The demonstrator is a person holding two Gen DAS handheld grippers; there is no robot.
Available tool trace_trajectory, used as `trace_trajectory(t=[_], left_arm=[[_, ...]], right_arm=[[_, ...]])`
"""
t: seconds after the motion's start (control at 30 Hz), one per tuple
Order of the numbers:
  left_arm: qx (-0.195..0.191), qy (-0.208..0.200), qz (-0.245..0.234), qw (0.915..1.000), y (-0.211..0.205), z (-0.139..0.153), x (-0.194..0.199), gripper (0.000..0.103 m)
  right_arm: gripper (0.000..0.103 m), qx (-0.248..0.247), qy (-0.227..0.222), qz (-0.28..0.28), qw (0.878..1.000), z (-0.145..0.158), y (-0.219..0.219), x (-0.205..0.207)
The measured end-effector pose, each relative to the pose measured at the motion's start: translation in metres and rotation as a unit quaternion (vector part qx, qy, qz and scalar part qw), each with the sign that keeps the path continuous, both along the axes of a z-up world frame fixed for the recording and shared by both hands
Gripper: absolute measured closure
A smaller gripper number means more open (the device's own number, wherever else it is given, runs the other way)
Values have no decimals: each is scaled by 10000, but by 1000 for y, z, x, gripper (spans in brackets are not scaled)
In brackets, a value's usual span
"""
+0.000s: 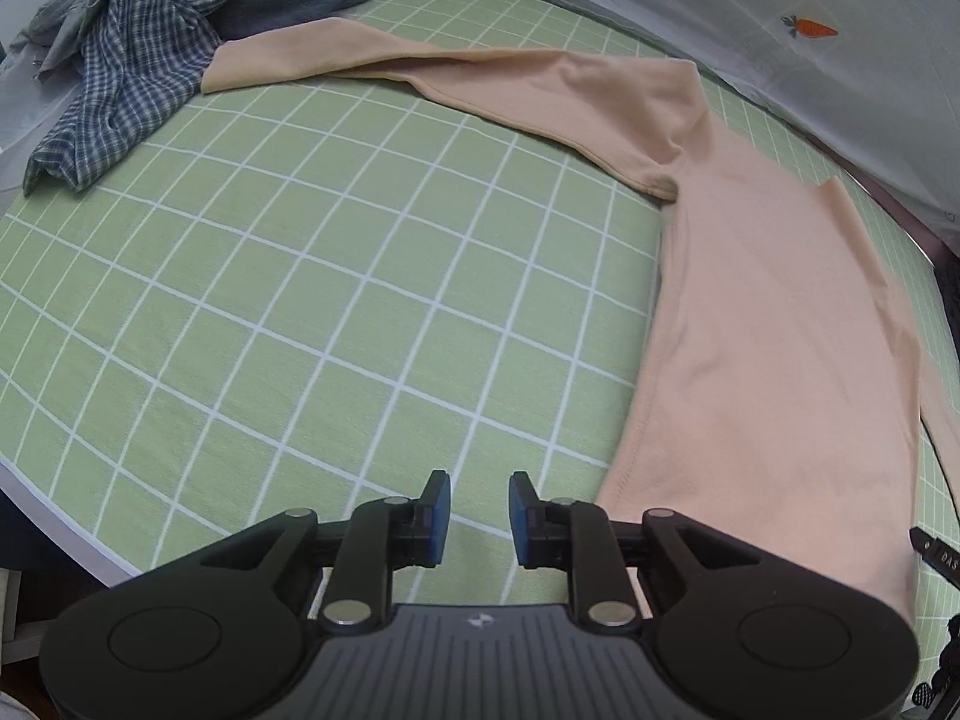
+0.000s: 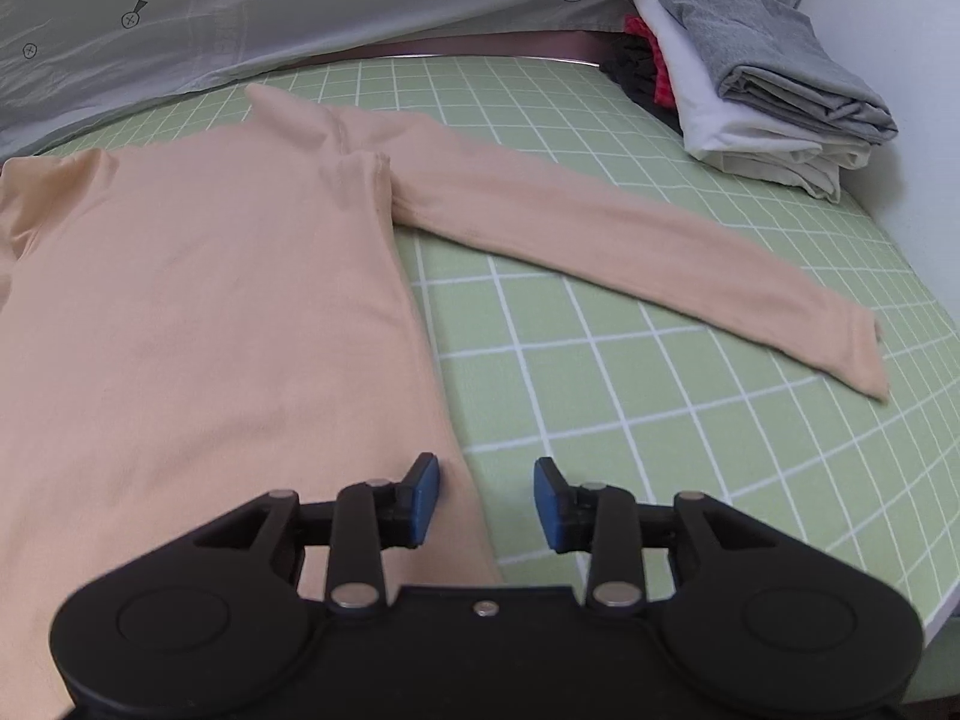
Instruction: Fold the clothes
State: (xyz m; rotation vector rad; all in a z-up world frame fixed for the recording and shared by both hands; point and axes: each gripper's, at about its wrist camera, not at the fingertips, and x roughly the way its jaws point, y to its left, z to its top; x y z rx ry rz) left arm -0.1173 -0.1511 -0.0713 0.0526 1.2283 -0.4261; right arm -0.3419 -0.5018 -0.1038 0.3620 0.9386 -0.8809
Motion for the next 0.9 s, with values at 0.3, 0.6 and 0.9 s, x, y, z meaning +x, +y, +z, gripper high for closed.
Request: trace_trajectory(t=[0.3,0.6,0.9], left_arm=[[71,-233,81,9997,19,11,40,56],[157,-412,146,9989,33,17,89,16],[242,-478,232,9983,40,12,165,16]], right_arm=[[11,-266,-39,-820,9963,16,18,0],[0,-106,-282,-296,9991,22,50,59],[0,208,-152,-577,9980,3,55,111]])
